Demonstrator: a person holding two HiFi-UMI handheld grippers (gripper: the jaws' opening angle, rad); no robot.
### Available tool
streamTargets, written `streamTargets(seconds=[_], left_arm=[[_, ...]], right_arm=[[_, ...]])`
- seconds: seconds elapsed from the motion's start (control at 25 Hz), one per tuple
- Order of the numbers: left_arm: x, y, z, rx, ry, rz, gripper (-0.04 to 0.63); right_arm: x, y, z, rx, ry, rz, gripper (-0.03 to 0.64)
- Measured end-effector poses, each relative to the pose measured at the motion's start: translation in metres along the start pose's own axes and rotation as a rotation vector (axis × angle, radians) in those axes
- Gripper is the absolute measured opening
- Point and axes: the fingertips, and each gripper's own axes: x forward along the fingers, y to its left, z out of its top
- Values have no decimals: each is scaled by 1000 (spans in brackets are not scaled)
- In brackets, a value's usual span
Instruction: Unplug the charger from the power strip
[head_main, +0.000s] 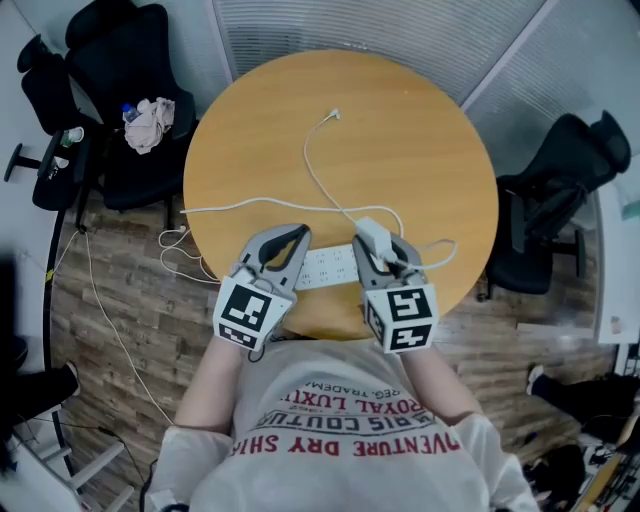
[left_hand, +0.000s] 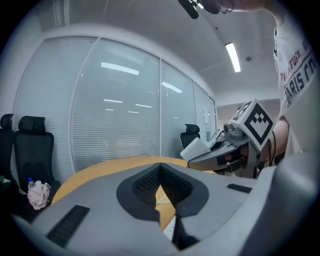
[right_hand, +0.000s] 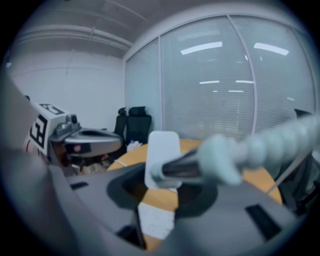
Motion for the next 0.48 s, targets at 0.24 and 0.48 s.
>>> streamTargets(seconds=[0.24,0.48], left_arm=[[-33,13,48,-25,-137,59,34],[-47,22,70,0,-183,93,34]], right_arm=[[-16,14,41,-37,-135,36,155],[-28,24,69,-52,-230,82,155]])
